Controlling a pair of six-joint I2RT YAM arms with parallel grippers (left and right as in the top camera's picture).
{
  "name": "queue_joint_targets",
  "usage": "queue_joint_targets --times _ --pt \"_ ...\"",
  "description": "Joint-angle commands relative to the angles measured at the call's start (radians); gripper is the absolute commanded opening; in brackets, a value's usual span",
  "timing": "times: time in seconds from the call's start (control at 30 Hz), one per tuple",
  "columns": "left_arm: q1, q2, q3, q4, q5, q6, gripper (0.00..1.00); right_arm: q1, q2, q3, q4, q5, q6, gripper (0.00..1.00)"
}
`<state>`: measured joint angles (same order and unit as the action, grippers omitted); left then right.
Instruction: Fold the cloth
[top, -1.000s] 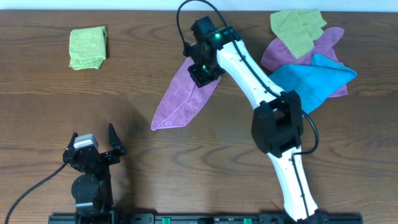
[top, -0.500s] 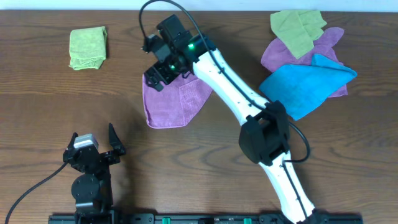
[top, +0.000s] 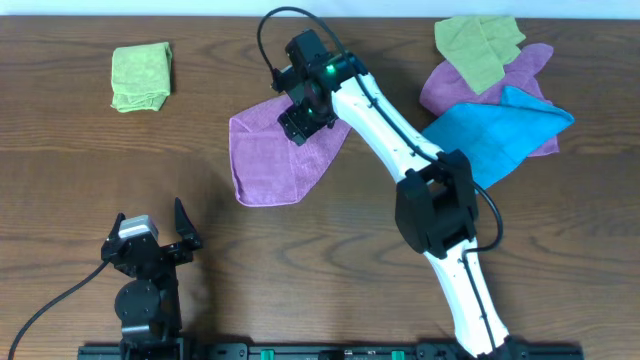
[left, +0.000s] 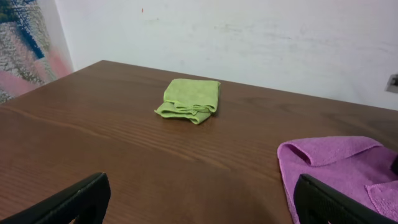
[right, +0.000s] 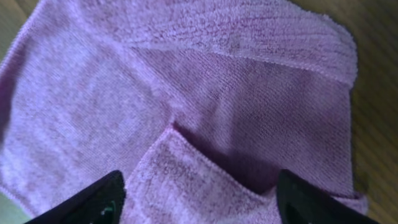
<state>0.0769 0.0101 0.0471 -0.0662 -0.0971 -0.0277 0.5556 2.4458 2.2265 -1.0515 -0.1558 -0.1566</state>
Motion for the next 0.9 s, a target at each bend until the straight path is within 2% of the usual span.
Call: queue_joint_targets --times 0.0,0.2,0.27,0.37,0.47,0.53,0.57,0.7,0.87 --pt "0.003 -0.006 -0.035 -0.015 -0.01 0.006 0.95 0.004 -0.002 -0.043 0.026 0.009 -0.043 0.74" --pt "0.003 -0.006 -0.035 -0.015 -0.01 0.006 0.95 0.004 0.003 -0.114 0.066 0.01 -0.048 0.73" --pt "0.003 -0.006 -0.035 -0.015 -0.01 0.006 0.95 0.003 0.005 -0.121 0.064 0.01 -0.051 0.68" --pt "0.003 -0.006 -0.035 -0.014 -0.01 0.006 0.96 0.003 0.005 -0.121 0.055 0.01 -0.051 0.36" --pt "0.003 -0.006 -0.035 -0.015 -0.01 0.006 0.95 0.003 0.005 -0.121 0.032 0.01 -0.051 0.2" --pt "0.003 -0.006 -0.035 -0.015 -0.01 0.006 0.96 0.003 0.005 -0.121 0.01 0.01 -0.05 0.04" --pt "0.003 -0.006 -0.035 -0.015 -0.01 0.006 0.95 0.003 0.005 -0.12 -0.004 0.01 -0.05 0.01" --pt "0.003 -0.006 -0.035 -0.015 -0.01 0.006 0.95 0.0 0.002 -0.069 -0.122 0.023 0.003 0.01" --pt "0.003 -0.006 -0.035 -0.015 -0.01 0.006 0.95 -0.001 -0.025 0.097 -0.359 0.026 0.019 0.01"
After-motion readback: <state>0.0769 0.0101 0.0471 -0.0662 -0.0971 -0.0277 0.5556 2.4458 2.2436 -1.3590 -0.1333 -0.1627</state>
